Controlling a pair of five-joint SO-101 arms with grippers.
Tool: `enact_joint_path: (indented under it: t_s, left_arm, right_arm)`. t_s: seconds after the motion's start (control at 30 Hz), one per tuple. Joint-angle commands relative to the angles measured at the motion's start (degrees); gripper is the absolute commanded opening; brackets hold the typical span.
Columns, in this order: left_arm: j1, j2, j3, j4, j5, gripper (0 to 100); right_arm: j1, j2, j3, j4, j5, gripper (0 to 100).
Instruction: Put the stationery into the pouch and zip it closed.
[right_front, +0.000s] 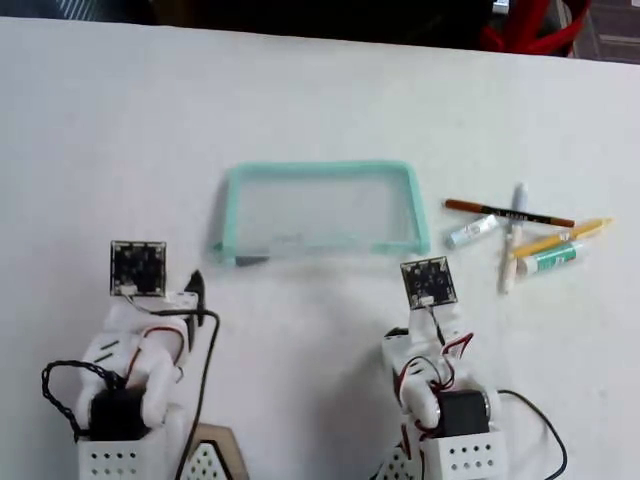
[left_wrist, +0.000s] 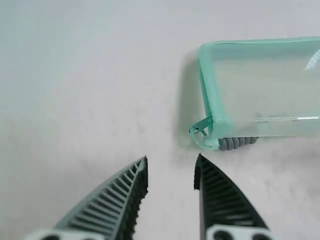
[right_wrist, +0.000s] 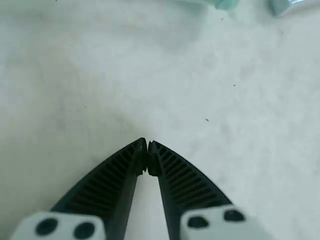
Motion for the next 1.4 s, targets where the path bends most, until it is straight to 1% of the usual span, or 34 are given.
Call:
enact_joint_path:
  t_s: [0.0,0.1,0.13,0.2,0.27,0.33,0.4,0.47,0.53,0.57,0.73,0.87,0.97,1.03,1.17,1.23,1.37]
  left_arm:
    - [0.57,-0.31,-2.02,-0.70,1.41,20]
    - [0.57,-0.31,-2.46,1.76,-0.35,26]
    - [0.57,-0.31,-3.34,2.64,-1.49,26]
    - [0.57,-0.31,-5.19,3.87,-4.04,25]
    - [1.01,-0.31,-5.63,3.60,-6.33,25]
    - [1.19,-0.22,-5.89,2.64,-7.12,24]
    - [2.59,-0.13,-6.59,1.93,-9.58,22]
    - [4.97,-0.04,-8.09,2.11,-11.87,17]
    - [6.20,-0.04,-10.11,3.25,-12.13,14]
    - [6.37,-0.04,-11.16,3.96,-11.96,15]
    - [6.29,-0.04,-13.89,4.75,-11.96,24]
    - [6.20,-0.04,-18.81,4.75,-12.40,23]
    - [5.49,-0.31,-23.47,3.60,-12.31,20]
    - [4.44,-0.40,-25.49,3.16,-11.78,17]
    - [4.09,-0.40,-27.16,3.16,-6.33,7]
    - [4.09,-0.40,-26.90,2.64,-6.42,4]
    - [4.00,-0.40,-23.74,-5.19,-6.77,3]
  right_arm:
    - [0.13,-0.22,0.44,0.57,-0.09,1.8]
    - [0.13,-0.22,0.44,0.57,-0.09,1.8]
    - [0.13,-0.22,0.44,0.57,-0.09,1.8]
    - [0.13,-0.22,0.44,0.57,-0.09,1.8]
    - [0.13,-0.22,0.44,0.57,-0.09,1.8]
    - [0.13,-0.22,0.44,0.57,-0.09,1.8]
    - [0.13,-0.22,0.44,0.57,-0.09,1.8]
    - [0.13,-0.22,0.44,0.57,-0.09,1.8]
    - [0.13,-0.22,0.44,0.57,-0.09,1.8]
    - [0.13,-0.22,0.44,0.57,-0.09,1.8]
    - [0.13,-0.22,0.44,0.57,-0.09,1.8]
    - [0.13,-0.22,0.44,0.57,-0.09,1.8]
    - [0.13,-0.22,0.44,0.57,-0.09,1.8]
    - [0.13,-0.22,0.44,0.57,-0.09,1.8]
    - [0.13,-0.22,0.44,0.57,-0.09,1.8]
    - [0.13,-0.22,0.44,0.57,-0.09,1.8]
    - [0.13,-0.22,0.44,0.57,-0.09,1.8]
